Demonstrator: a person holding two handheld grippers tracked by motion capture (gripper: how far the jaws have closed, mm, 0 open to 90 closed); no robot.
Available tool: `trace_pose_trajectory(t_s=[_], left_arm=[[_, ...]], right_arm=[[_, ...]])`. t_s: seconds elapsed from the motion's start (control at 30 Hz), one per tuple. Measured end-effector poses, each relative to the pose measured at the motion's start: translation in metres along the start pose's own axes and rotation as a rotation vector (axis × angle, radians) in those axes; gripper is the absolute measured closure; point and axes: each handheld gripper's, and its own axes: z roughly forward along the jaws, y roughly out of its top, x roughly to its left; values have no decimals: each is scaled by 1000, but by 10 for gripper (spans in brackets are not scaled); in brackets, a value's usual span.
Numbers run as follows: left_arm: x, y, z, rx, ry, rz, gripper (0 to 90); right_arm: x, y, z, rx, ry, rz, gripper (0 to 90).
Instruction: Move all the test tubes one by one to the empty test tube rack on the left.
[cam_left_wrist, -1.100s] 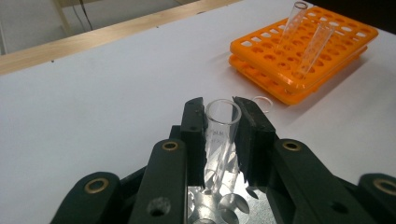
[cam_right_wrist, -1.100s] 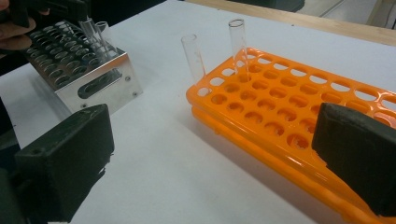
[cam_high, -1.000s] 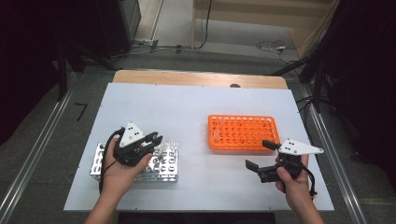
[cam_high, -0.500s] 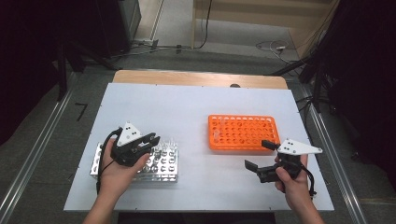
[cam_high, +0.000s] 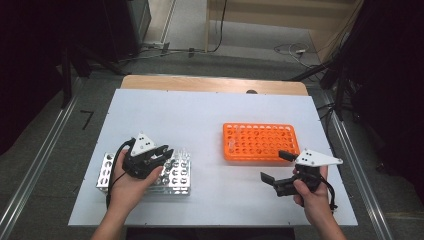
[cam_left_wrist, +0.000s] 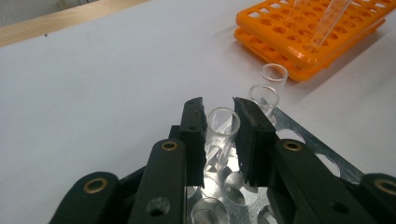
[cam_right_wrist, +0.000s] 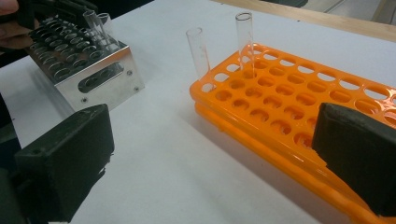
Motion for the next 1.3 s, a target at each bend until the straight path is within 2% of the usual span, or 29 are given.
trace_pose_trajectory(t_s=[0.1, 0.2, 0.37, 0.5, 0.6, 0.73, 0.83, 0.97, 1.1, 1.23, 1.3], left_arm=[[3, 0, -3, -15, -10, -26, 647], [7, 1, -8, -54, -31, -55, 574], [10, 2, -17, -123, -46, -68, 418], [9, 4, -20, -171, -83, -80, 261], [7, 5, -21, -191, -116, -83, 152], [6, 7, -24, -226, -160, -97, 60], [6, 7, -25, -227, -196, -93, 0], [3, 7, -25, -244, -225, -87, 0], [1, 7, -24, -241, -227, -76, 0], [-2, 7, -23, -228, -216, -66, 0], [-3, 6, -23, -224, -211, -60, 0]], right_arm=[[1, 0, 1, 1, 1, -1, 0], [1, 1, 1, -2, 2, -2, 0], [3, 2, 2, -14, -1, -6, 0], [5, 3, 6, -12, 6, -5, 0], [8, 6, 12, -15, 34, -2, 30], [10, 11, 25, -11, 70, 11, 37], [12, 17, 37, 0, 79, 16, 73], [14, 25, 52, 7, 71, 27, 133], [15, 32, 69, 33, 62, 31, 203], [11, 33, 88, 59, 30, 47, 312], [8, 32, 98, 78, 4, 55, 399]])
